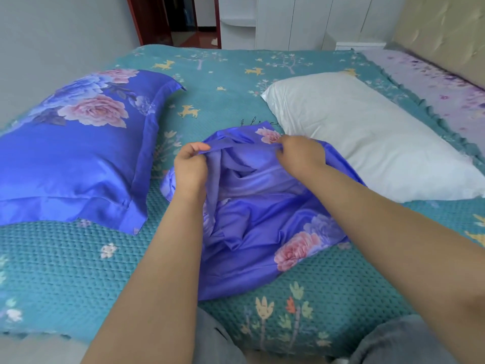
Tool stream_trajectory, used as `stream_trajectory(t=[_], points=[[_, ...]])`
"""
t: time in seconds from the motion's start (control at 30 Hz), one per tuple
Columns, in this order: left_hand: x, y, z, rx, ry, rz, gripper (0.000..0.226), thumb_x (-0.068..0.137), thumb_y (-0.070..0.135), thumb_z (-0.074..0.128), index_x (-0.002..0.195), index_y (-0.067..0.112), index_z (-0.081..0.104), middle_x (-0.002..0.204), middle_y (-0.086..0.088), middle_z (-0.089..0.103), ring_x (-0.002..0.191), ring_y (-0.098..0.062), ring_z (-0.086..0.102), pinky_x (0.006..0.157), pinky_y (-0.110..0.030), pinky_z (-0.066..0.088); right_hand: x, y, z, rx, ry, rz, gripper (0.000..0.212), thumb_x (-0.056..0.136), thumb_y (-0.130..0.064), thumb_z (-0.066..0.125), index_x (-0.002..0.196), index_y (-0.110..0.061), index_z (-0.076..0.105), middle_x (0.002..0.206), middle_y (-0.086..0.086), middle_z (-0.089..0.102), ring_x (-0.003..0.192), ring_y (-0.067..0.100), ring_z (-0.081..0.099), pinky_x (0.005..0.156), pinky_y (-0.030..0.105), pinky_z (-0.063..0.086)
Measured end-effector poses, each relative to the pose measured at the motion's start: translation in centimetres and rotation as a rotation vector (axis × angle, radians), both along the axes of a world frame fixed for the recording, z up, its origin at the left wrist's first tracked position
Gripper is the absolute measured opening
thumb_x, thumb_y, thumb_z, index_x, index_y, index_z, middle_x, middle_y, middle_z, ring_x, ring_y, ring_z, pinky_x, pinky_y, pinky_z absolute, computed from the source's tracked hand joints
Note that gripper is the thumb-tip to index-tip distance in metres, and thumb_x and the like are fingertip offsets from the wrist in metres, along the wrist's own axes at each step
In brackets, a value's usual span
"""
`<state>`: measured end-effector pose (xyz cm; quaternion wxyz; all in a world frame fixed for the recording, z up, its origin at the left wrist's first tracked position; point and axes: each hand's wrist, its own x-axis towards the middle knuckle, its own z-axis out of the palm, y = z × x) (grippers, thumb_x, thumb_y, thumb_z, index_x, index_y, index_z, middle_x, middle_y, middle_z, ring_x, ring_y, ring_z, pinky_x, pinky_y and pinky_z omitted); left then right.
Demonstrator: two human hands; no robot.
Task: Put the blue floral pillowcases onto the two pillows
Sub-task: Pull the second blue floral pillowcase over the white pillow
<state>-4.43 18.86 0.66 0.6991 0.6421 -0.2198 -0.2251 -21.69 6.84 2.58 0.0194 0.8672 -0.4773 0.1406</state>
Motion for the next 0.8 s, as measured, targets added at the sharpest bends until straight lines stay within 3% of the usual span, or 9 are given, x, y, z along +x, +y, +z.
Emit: stream_trajectory(t=[0.07, 0.17, 0.27, 0.33, 0.43, 0.53, 0.6, 0.7, 0.8], points=[[0.2, 0.4, 0.5, -0.072, -0.003, 0.091, 0.049, 0.072, -0.009, 0.032, 0.075, 0.023, 0.069, 0.078, 0.001, 0.065, 0.075, -0.016, 0.057, 0.073, -0.023, 0.048, 2.6, -0.9, 1.6, -0.064, -0.002, 0.019, 0.032, 0.096, -0.023, 0.040, 0.118, -0.011, 0.059, 0.115, 0.016, 0.062, 0.105, 0.035, 0.059, 0.078, 0.035, 0.044], [-0.2, 1.4, 1.8, -0.179, -0.111, 0.311, 0.051, 0.076, -0.008, 0.034, 0.103, 0.015, 0.070, 0.105, 0.002, 0.068, 0.104, -0.012, 0.062, 0.096, -0.020, 0.046, 6.5, -1.9, 4.0, -0.043, -0.212, 0.085, 0.026, 0.090, -0.022, 0.043, 0.099, -0.013, 0.065, 0.104, 0.013, 0.066, 0.099, 0.035, 0.059, 0.071, 0.033, 0.042], [0.2, 1.5, 1.8, -0.182, -0.260, 0.296, 0.049, 0.085, -0.005, 0.037, 0.127, 0.010, 0.058, 0.125, 0.001, 0.061, 0.119, -0.009, 0.054, 0.101, -0.016, 0.040, 8.6, -3.4, 4.8, 0.029, -0.394, 0.171, 0.034, 0.091, -0.029, 0.046, 0.122, -0.021, 0.059, 0.116, 0.005, 0.065, 0.109, 0.030, 0.057, 0.083, 0.034, 0.045], [1.0, 0.7, -0.2, 0.076, -0.447, 0.120, 0.059, 0.090, 0.004, 0.044, 0.146, 0.007, 0.028, 0.144, -0.003, 0.044, 0.132, -0.016, 0.041, 0.107, -0.021, 0.031, 8.2, -4.5, 3.4, 0.267, -0.255, 0.217, 0.066, 0.089, -0.034, 0.057, 0.147, -0.020, 0.028, 0.140, 0.009, 0.049, 0.125, 0.028, 0.048, 0.100, 0.033, 0.039], [1.9, -0.1, -5.1, 0.577, -0.543, -0.153, 0.087, 0.084, 0.014, 0.053, 0.150, 0.007, -0.002, 0.151, -0.015, 0.029, 0.136, -0.033, 0.031, 0.109, -0.038, 0.028, 5.2, -5.7, -1.0, 0.541, 0.088, 0.157, 0.101, 0.084, -0.039, 0.066, 0.151, -0.014, -0.005, 0.150, 0.014, 0.033, 0.134, 0.029, 0.038, 0.107, 0.031, 0.031], [2.5, 0.1, -7.6, 0.712, -0.437, -0.160, 0.074, 0.080, 0.012, 0.050, 0.147, 0.010, 0.018, 0.148, -0.018, 0.033, 0.135, -0.036, 0.032, 0.110, -0.043, 0.028, 2.1, -5.2, -4.8, 0.484, 0.326, 0.133, 0.095, 0.086, -0.048, 0.060, 0.151, -0.010, 0.002, 0.149, 0.015, 0.035, 0.132, 0.030, 0.041, 0.106, 0.034, 0.034], [2.6, -0.2, -6.9, 0.669, -0.453, -0.076, 0.063, 0.080, 0.017, 0.052, 0.140, 0.013, 0.031, 0.139, -0.016, 0.046, 0.129, -0.036, 0.041, 0.105, -0.043, 0.034, 1.0, -3.9, -5.5, 0.340, 0.251, 0.183, 0.079, 0.089, -0.053, 0.052, 0.149, -0.015, 0.018, 0.145, 0.011, 0.041, 0.128, 0.030, 0.045, 0.101, 0.040, 0.039], [1.4, -0.9, -4.3, 0.589, -0.722, 0.007, 0.055, 0.082, 0.030, 0.060, 0.134, 0.024, 0.044, 0.134, -0.004, 0.048, 0.127, -0.030, 0.039, 0.102, -0.043, 0.033, 0.2, -1.2, -5.2, 0.227, -0.006, 0.351, 0.066, 0.088, -0.058, 0.049, 0.143, -0.027, 0.033, 0.141, 0.001, 0.044, 0.127, 0.024, 0.045, 0.101, 0.042, 0.039], [0.8, -1.1, -3.0, 0.497, -0.732, 0.208, 0.024, 0.085, 0.028, 0.054, 0.105, 0.023, 0.067, 0.112, -0.006, 0.060, 0.109, -0.030, 0.051, 0.090, -0.037, 0.040, -0.5, 1.2, -5.9, 0.368, 0.160, 0.446, 0.074, 0.080, -0.070, 0.048, 0.143, -0.035, 0.032, 0.146, -0.006, 0.037, 0.132, 0.019, 0.039, 0.106, 0.043, 0.033]])
